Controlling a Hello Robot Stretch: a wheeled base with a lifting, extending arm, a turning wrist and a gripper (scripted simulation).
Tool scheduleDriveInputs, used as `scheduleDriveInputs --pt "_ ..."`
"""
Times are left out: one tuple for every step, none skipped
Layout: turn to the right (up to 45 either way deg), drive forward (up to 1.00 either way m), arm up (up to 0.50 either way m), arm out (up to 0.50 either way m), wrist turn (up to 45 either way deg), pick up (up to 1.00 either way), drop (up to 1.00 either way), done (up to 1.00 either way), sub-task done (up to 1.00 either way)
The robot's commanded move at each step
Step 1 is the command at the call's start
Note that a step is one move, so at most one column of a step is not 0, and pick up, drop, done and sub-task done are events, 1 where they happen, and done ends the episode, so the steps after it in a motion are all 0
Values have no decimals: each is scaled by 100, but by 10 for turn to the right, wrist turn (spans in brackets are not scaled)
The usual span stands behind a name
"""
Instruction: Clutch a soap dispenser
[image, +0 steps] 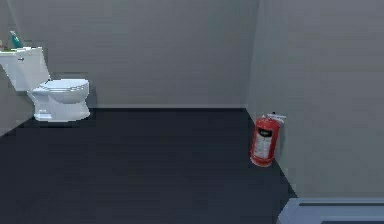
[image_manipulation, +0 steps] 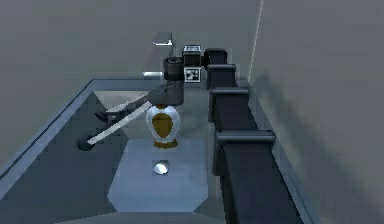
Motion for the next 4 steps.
scheduleDriveInputs --pt "0 0 0 0 450 0 0 0 0" --pt "0 0 0 0 240 0 0 0 0" --pt "0 0 0 0 0 100 0 0 0" --pt "0 0 0 0 0 0 0 100 0"
